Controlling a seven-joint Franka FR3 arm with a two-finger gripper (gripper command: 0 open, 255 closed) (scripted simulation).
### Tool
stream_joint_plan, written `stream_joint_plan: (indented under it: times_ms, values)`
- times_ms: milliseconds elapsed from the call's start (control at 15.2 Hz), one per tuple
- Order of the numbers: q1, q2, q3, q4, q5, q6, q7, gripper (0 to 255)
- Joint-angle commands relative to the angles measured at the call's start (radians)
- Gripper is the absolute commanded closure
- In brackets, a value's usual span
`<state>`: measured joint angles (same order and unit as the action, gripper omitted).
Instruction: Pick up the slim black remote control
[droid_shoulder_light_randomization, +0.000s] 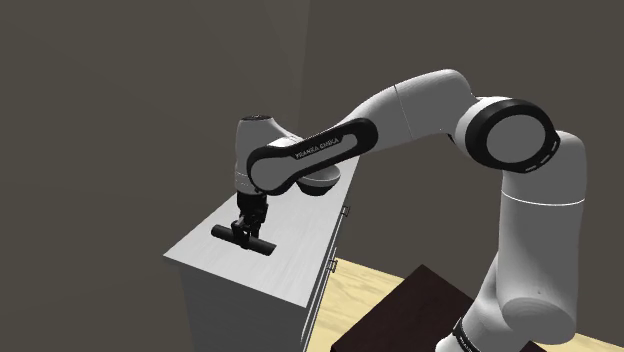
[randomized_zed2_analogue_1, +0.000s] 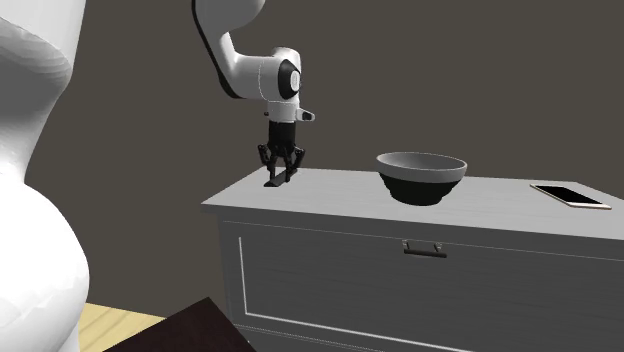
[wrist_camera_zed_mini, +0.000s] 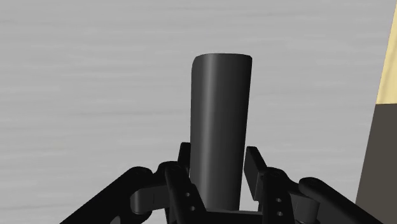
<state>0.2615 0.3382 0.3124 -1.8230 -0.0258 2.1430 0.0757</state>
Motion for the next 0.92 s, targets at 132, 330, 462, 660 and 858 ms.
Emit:
stream_joint_plan:
  times_ms: [132,330,462,660,858]
  values:
    - [-0.002,-0.012,0.002,0.007,0.005,-0.02,-0.004,255]
    - [-0.004,-0.028,0.004,0.026,0.01,-0.055,-0.005,255]
    - [-0.005,-0.038,0.005,0.04,0.014,-0.079,-0.006,255]
    - [-0.006,-0.052,0.007,0.063,0.018,-0.115,-0.007,255]
    - [-0.007,-0.064,0.009,0.087,0.022,-0.151,-0.007,255]
